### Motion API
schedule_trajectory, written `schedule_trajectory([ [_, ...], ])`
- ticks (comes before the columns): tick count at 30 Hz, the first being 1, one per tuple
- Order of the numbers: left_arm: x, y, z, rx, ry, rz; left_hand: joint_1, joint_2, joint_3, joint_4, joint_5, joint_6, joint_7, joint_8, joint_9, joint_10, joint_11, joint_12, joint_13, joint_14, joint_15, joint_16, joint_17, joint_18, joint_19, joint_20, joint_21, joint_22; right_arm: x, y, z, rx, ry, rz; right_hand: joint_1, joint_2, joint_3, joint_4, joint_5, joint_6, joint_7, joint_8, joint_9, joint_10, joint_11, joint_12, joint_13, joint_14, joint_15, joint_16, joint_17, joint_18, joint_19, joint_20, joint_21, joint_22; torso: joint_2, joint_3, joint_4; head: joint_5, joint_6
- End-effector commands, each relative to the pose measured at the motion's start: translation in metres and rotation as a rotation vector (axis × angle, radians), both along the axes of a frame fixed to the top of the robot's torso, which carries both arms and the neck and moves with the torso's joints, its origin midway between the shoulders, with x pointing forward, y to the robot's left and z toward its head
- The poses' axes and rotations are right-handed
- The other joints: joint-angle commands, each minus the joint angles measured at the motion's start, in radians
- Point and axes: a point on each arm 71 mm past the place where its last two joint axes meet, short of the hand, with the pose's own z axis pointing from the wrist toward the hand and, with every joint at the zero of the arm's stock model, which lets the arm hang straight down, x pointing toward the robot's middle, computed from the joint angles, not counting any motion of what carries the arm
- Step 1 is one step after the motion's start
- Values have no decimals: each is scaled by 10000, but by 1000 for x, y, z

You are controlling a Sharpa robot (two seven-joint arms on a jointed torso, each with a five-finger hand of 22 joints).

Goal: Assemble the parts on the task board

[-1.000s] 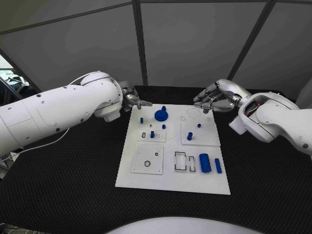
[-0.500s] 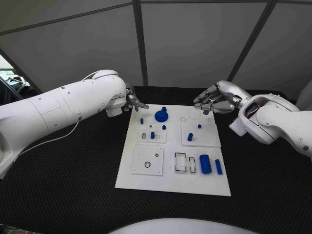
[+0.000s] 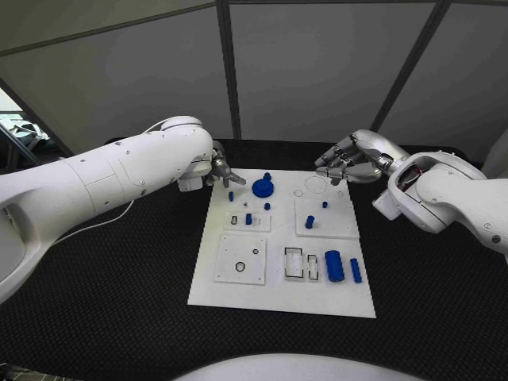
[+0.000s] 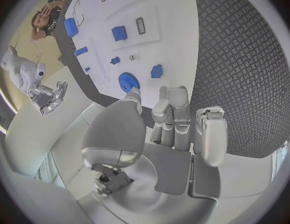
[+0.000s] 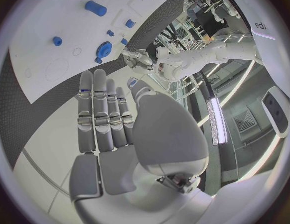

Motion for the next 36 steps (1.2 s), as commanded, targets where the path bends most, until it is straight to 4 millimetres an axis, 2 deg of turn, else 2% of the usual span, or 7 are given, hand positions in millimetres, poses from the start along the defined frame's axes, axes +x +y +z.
schedule_trajectory([
  [1, 0, -1, -1, 474, 157, -353, 26, 68, -43, -3, 5, 47, 19, -45, -21, 16, 59, 64, 7, 1, 43, -23, 15, -529, 705, 75, -4, 2024, 0, 1, 2, 13, -73, 105, -72, 26, 14, 17, 49, 1, 54, -59, -3, 10, 35, -38, -17, 57, 32, -39, 11, 40, 81, -19, -71, -11, 4, 3, 5, 17, 21],
  [7, -2, -1, -3, 808, 404, -460, 13, 150, -90, -8, 8, 80, 19, -69, -82, 0, 59, 51, -21, 3, 43, -23, 16, -529, 705, 77, -5, 2026, 0, 1, 2, 8, -65, 98, -87, 30, 14, 32, 117, 5, 53, -57, -2, 13, 36, -36, -30, 70, 31, -57, 22, 40, 103, -20, -94, -26, 9, 5, -10, 24, 27],
  [11, -3, 0, -4, 907, 469, -472, 59, 238, -98, -22, 21, 85, 24, -101, -139, -11, 64, 49, -30, 2, 46, -24, 16, -531, 710, 79, 1, 2035, 0, -1, 2, -2, -67, 57, -99, 34, 11, 43, 127, 7, 52, -56, -1, 15, 37, -35, -33, 74, 32, -63, 26, 39, 110, -19, -102, -32, 9, 4, 11, 15, 22],
  [26, -5, 1, -7, 928, 557, -529, 350, 488, -62, -70, 39, 225, 5, -122, -298, 19, 49, 110, 2, 5, 40, -21, 22, -533, 716, 78, 7, 2049, 1, -1, 2, 6, -93, 21, -72, 41, 26, 29, 178, 12, 44, -53, 1, 19, 27, -33, -43, 85, 26, -77, 35, 42, 127, -23, -119, -43, 6, 0, 12, 26, -12],
  [36, -6, -1, -10, 705, 696, -576, 456, 554, -45, -86, 43, 274, -4, -117, -337, 26, 41, 122, 4, 6, 35, -19, 25, -533, 714, 75, 4, 2049, 1, 0, 2, 7, -89, 11, -54, 48, 37, 20, 202, 19, 40, -50, 3, 24, 21, -30, -48, 93, 21, -85, 41, 43, 139, -26, -128, -50, 2, 11, 14, 15, -8],
])
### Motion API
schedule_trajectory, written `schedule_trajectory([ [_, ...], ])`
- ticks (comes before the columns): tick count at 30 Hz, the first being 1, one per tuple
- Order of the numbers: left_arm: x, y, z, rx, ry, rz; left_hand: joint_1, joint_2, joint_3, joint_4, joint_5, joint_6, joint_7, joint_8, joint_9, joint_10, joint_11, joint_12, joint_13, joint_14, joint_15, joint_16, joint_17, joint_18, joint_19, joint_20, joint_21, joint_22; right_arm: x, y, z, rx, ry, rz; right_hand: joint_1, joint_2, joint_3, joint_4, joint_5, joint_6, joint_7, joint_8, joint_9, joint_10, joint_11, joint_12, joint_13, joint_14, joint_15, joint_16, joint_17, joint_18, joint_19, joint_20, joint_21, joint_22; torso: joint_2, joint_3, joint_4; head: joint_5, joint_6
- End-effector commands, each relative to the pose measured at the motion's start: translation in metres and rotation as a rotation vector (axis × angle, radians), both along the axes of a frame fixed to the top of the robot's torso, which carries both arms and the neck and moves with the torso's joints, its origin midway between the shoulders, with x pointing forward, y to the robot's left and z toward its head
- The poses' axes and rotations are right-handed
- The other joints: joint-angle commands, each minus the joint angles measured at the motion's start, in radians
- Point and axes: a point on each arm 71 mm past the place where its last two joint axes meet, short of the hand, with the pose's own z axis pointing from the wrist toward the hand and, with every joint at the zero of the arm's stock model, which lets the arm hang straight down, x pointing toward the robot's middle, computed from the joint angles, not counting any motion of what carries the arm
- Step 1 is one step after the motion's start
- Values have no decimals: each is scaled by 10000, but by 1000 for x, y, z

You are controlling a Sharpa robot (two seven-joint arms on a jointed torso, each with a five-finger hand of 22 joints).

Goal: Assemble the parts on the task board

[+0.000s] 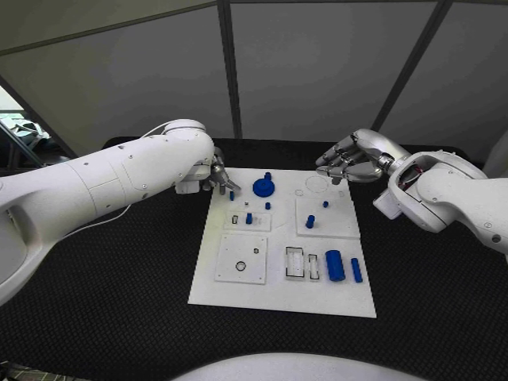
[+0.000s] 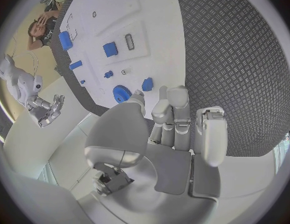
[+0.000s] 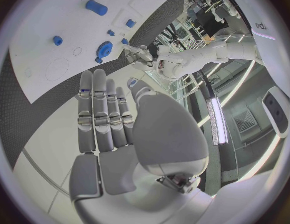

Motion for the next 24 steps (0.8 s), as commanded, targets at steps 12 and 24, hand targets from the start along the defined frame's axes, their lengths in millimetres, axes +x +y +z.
schedule_trajectory([
  [12, -2, -6, -1, -230, 136, -214, 81, 68, -14, -59, 42, 70, -4, -45, -22, 42, 39, 70, 34, 6, 33, -21, 15, -533, 718, 75, 8, 2055, 0, 1, 2, 16, -70, 60, -54, 48, 37, 20, 84, 19, 40, -50, 3, 24, 21, -30, -21, 57, -15, -52, 22, 42, 104, 9, -52, -23, 6, -2, -1, -3, 9],
  [24, -3, -8, -1, -359, 159, -300, 500, 405, 177, -153, 58, 142, -21, -51, -147, 44, 21, 82, 15, 6, 17, -25, 16, -533, 718, 60, 5, 2059, 1, 3, 2, -186, -207, 134, -28, 60, 54, 7, 112, 26, 35, -46, 5, 28, 16, -28, -29, 66, -20, -63, 30, 43, 118, 5, -63, -31, 8, -5, -7, -63, -16],
])
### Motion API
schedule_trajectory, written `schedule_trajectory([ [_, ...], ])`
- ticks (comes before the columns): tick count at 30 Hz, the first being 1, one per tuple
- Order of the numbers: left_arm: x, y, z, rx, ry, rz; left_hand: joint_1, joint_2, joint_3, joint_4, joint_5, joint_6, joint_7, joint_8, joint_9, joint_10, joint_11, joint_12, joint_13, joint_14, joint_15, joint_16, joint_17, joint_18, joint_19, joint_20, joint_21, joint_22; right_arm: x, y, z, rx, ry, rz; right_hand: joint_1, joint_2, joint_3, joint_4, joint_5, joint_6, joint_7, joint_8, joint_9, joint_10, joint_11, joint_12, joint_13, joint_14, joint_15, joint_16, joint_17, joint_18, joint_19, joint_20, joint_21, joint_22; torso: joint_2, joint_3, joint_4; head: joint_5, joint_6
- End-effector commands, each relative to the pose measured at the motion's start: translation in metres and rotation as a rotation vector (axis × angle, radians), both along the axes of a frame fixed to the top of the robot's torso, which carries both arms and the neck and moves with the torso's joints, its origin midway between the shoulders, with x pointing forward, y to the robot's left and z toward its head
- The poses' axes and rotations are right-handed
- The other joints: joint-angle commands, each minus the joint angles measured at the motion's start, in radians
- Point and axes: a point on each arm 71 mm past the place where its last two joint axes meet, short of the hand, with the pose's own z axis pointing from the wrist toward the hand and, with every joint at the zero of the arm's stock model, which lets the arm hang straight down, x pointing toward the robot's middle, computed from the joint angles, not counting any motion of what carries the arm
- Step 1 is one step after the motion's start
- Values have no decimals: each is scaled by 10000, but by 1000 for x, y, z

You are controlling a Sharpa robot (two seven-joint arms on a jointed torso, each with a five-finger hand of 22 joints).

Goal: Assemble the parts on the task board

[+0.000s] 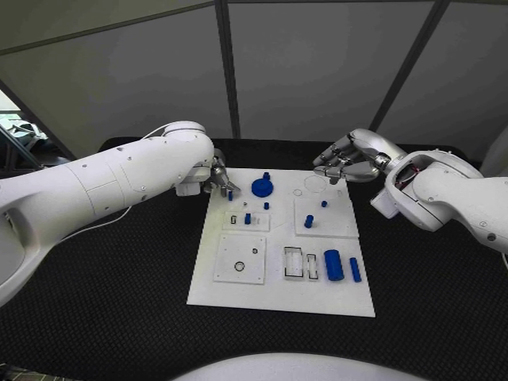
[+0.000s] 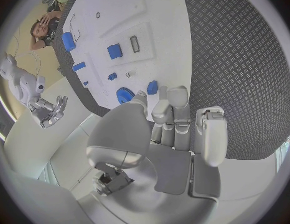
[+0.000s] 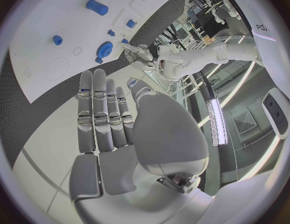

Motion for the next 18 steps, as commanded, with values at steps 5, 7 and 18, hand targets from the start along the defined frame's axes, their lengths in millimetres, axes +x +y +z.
schedule_trajectory([
  [5, -2, -3, 0, -306, 180, -135, 530, 191, 257, -261, 43, 114, -42, -52, -89, 42, 1, 41, -21, 6, 4, -27, 8, -533, 719, 49, 3, 2063, 0, 1, 2, -114, -129, 97, -18, 63, 60, 1, 60, 28, 34, -45, 5, 29, 14, -27, -11, 68, -21, -68, 11, 44, 49, 0, -67, -11, -2, -2, -6, -5, -22],
  [7, -2, -4, 0, -326, 208, -147, 544, 195, 264, -271, 41, 117, -42, -53, -93, 43, 0, 42, -21, 6, 4, -28, 8, -532, 718, 48, 1, 2061, 0, 2, 2, -120, -120, 91, -10, 64, 64, -4, 67, 28, 33, -45, 5, 28, 13, -28, -14, 69, -22, -71, 12, 44, 52, -1, -70, -13, -3, 1, -7, 5, -30],
  [18, -3, -2, 0, -303, 276, -128, 547, 199, 266, -273, 31, 130, -39, -51, -102, 52, 2, 53, -9, 6, 3, -27, 9, -534, 720, 47, 5, 2066, 1, 3, 1, -134, -101, 77, -10, 64, 64, -4, 67, 28, 33, -45, 5, 28, 13, -28, -14, 69, -22, -71, 12, 44, 52, -1, -70, -13, -3, 2, -6, 29, -50],
])
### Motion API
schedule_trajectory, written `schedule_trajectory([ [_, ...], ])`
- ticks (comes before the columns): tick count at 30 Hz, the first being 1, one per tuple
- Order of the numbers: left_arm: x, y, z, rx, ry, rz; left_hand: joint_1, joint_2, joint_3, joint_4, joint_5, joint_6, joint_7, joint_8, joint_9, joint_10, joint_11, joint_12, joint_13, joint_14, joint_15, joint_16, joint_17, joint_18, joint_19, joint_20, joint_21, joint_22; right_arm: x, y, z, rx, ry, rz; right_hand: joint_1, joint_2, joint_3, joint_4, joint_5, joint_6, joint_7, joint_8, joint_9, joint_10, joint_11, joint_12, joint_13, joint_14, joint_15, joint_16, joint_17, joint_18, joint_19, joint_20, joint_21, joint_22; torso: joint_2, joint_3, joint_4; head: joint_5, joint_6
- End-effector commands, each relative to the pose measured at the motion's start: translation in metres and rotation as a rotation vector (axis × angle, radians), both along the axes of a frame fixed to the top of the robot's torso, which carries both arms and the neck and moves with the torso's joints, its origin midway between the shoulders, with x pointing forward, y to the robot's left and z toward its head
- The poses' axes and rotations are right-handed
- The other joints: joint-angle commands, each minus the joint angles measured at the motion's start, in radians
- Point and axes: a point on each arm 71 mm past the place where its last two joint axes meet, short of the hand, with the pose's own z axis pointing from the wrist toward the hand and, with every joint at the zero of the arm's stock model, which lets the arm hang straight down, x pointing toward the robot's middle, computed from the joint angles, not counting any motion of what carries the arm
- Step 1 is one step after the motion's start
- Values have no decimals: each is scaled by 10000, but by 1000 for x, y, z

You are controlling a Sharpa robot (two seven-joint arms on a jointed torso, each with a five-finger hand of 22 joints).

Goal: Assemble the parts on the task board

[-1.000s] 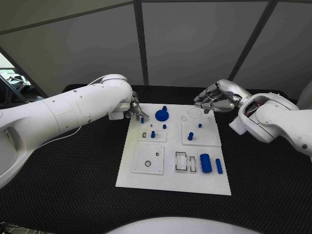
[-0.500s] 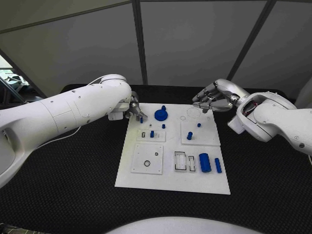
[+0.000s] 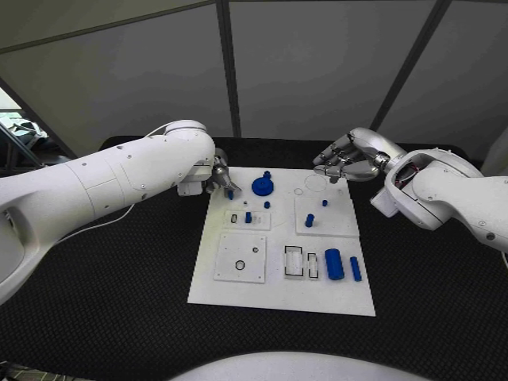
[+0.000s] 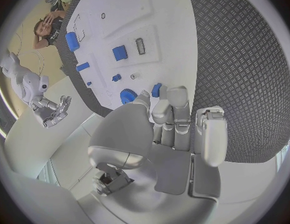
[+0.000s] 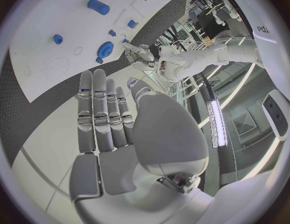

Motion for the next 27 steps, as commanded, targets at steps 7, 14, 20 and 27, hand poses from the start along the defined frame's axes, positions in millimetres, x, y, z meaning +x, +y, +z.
schedule_trajectory([
  [7, 0, 2, 0, -37, 112, 6, 269, 165, 172, -132, 56, 152, -43, -33, -44, 62, -28, 58, 0, 8, -14, -27, 12, -535, 722, 37, 6, 2071, 0, 1, 1, -32, -41, 54, -10, 64, 64, -4, 67, 27, 34, -45, 5, 28, 13, -28, -16, 69, -22, -25, 14, 44, 53, -2, -33, -15, 1, 1, -9, -3, -31],
  [14, 0, 2, 1, -126, 75, -4, 1130, 546, 1021, -749, 90, 57, -110, -89, -147, 28, -96, 6, -42, 5, -74, -32, 16, -537, 727, -17, 10, 2085, 0, 1, 1, -34, -40, 48, -10, 64, 64, -4, 67, 27, 34, -45, 5, 28, 13, -28, -16, 69, -22, -25, 14, 44, 53, -2, -33, -15, 0, 1, -14, -4, -30],
  [20, 0, 1, 1, -464, -49, 50, 1369, 338, 2761, -1294, 100, -14, -40, 10, -141, 11, -85, -82, -108, -2, -48, -42, 24, -543, 736, -24, 22, 2112, 1, 0, 1, -38, -39, 39, 0, 65, 71, -10, 84, 27, 36, -46, 5, 26, 15, -29, -23, 70, -22, -36, 19, 43, 60, -4, -43, -21, -6, 4, -3, -7, -34],
  [27, -1, 3, 4, -1068, -255, 142, 541, -377, 4708, -1590, 54, -128, -38, 341, 72, 75, -56, -86, -156, 7, -45, -40, 36, -539, 731, -3, 1, 2111, 1, 0, 1, -41, -40, 39, 0, 65, 71, -10, 84, 27, 36, -46, 5, 26, 15, -29, -23, 70, -22, -36, 19, 43, 60, -4, -43, -21, -8, 2, 6, 12, -26],
])
